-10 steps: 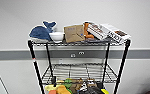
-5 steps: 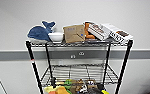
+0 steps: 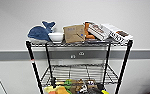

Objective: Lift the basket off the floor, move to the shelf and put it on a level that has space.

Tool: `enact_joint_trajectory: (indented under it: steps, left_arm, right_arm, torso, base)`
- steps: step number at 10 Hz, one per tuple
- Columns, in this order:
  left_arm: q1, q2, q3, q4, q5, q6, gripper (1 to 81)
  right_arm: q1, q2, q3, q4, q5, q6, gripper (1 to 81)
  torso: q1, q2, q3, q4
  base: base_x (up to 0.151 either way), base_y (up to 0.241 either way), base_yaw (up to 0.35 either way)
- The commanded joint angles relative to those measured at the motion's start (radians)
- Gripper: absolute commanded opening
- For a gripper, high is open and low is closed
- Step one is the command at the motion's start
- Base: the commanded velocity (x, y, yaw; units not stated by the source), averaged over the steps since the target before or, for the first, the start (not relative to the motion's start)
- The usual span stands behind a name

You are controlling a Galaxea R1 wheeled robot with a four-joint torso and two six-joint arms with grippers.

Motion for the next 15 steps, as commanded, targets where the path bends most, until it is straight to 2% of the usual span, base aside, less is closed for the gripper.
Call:
enact_joint_trajectory:
  steps: [1, 7, 10, 15]
  left_arm:
    - [-0.151, -0.101, 0.132, 0.014, 0.006, 0.000, 1.0]
    - [-0.211, -0.239, 0.334, 0.009, 0.003, -0.007, 1.0]
    - [-0.247, -0.289, 0.409, 0.006, 0.008, -0.008, 1.0]
    - [-0.287, -0.370, 0.540, 0.001, 0.008, -0.011, 1.0]
  right_arm:
    - [0.157, -0.121, 0.199, 0.004, 0.010, -0.006, 1.0]
    - [0.229, -0.248, 0.386, 0.005, -0.014, 0.008, 1.0]
    - [0.289, -0.325, 0.491, 0.013, -0.053, 0.011, 1.0]
    - [0.364, -0.410, 0.606, 0.057, -0.091, 0.011, 1.0]
  torso:
    - [0.000, 0.000, 0.000, 0.000]
    - [0.000, 0.000, 0.000, 0.000]
    - [0.000, 0.000, 0.000, 0.000]
    - [0.000, 0.000, 0.000, 0.000]
  base:
    - [0.000, 0.000, 0.000]
    - [0.000, 0.000, 0.000]
    - [0.000, 0.000, 0.000]
    - [0.000, 0.000, 0.000]
